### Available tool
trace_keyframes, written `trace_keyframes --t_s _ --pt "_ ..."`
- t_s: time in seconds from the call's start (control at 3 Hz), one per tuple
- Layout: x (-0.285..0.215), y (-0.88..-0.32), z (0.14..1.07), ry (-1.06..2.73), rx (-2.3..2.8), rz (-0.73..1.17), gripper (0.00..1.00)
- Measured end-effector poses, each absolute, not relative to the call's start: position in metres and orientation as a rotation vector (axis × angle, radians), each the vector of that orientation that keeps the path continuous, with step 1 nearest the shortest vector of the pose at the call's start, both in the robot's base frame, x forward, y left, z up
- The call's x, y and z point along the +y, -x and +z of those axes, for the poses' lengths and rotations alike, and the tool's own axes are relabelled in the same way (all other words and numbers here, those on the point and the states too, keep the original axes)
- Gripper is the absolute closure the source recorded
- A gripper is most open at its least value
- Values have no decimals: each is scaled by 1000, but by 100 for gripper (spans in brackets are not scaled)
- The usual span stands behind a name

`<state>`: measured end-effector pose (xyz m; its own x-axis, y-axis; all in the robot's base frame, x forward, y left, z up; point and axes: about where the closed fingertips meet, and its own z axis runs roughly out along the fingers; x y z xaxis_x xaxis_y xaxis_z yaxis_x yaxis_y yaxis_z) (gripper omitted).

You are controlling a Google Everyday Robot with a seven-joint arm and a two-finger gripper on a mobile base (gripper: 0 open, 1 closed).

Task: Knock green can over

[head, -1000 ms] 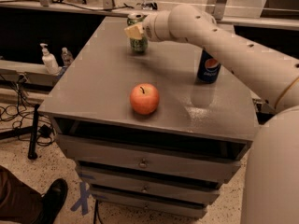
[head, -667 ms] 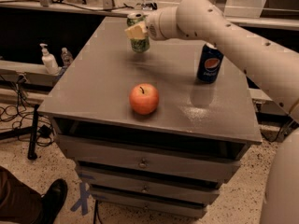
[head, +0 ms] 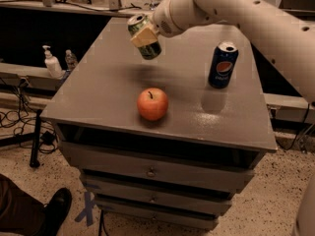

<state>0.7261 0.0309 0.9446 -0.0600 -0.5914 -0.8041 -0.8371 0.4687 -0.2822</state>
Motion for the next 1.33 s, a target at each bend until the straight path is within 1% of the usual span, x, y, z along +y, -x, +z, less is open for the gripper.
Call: trace_keyframes --t_s 0.33,0.67,1.0,1.33 --pt "28 -711 950 1429 1755 238 100" --pt "20 -700 933 1615 1810 181 100" --pt "4 -682 904 1808 1917 84 100" --pt "-21 -670 878 1922 2019 -17 100"
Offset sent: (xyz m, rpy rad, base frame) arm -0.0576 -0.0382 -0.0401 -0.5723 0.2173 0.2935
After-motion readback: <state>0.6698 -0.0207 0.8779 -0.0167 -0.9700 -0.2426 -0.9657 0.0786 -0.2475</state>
